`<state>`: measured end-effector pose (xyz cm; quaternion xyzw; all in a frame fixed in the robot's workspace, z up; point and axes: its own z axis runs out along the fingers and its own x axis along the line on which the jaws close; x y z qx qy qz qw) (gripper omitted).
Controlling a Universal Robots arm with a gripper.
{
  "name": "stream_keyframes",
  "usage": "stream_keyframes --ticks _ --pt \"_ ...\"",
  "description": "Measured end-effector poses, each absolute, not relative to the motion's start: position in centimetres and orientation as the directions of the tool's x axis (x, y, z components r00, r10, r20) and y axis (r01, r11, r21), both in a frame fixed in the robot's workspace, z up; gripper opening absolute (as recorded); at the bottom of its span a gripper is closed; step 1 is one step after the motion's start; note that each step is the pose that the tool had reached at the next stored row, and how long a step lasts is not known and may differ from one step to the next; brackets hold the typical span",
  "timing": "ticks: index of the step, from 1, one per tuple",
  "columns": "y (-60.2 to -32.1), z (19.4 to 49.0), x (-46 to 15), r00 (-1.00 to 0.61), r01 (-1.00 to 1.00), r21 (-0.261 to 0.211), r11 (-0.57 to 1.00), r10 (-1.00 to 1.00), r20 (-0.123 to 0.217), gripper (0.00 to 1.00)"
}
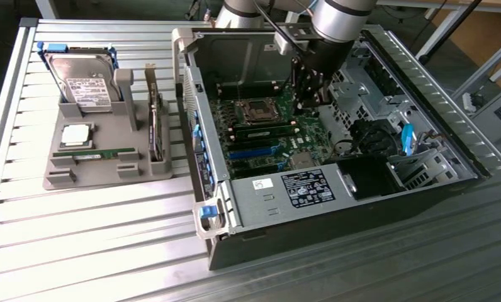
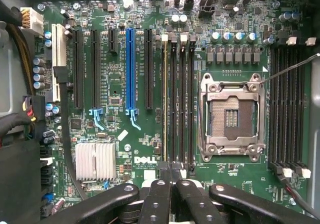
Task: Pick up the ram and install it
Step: 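Press down the ram until it locks into place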
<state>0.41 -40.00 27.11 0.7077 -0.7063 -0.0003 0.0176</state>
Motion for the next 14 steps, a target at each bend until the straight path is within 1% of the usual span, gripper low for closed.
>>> stream_keyframes --ticks 14 --pt "-40.0 26.07 0.45 0.002 -1.0 0.025 -0.002 -1.0 0.024 0.09"
